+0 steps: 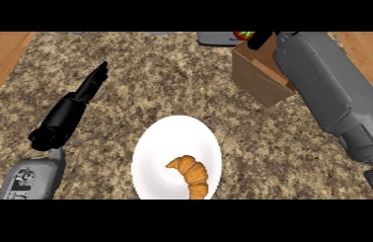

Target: Pick the tomato from the plate and place it in the cardboard box

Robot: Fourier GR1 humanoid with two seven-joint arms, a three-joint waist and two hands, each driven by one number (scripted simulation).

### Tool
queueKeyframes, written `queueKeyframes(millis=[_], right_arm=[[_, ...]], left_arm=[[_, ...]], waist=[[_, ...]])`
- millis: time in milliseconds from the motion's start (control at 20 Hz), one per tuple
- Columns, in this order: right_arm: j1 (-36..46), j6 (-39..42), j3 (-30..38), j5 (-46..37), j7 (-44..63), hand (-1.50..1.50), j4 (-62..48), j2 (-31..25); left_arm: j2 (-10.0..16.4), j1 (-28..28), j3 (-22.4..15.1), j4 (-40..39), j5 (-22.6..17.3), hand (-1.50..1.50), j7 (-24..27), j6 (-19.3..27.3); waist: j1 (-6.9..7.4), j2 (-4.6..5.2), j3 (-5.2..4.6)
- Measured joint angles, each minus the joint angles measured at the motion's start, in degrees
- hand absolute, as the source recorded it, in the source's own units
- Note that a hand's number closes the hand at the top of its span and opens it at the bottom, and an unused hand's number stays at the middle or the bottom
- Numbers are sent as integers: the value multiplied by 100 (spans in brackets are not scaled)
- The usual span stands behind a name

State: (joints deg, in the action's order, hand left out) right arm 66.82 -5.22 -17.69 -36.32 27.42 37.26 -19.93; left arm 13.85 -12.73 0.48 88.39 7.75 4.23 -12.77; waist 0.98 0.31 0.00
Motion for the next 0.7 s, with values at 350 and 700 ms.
queueKeyframes(millis=[350,700], right_arm=[[-56,1025,187,140,-835,150,-943,-378],[-166,1754,400,299,-1864,-150,-1371,-512]], left_arm=[[34,-59,45,29,-16,0,-14,-72],[-36,-130,37,-42,28,0,-52,-61]], waist=[[39,18,1],[17,15,2]])
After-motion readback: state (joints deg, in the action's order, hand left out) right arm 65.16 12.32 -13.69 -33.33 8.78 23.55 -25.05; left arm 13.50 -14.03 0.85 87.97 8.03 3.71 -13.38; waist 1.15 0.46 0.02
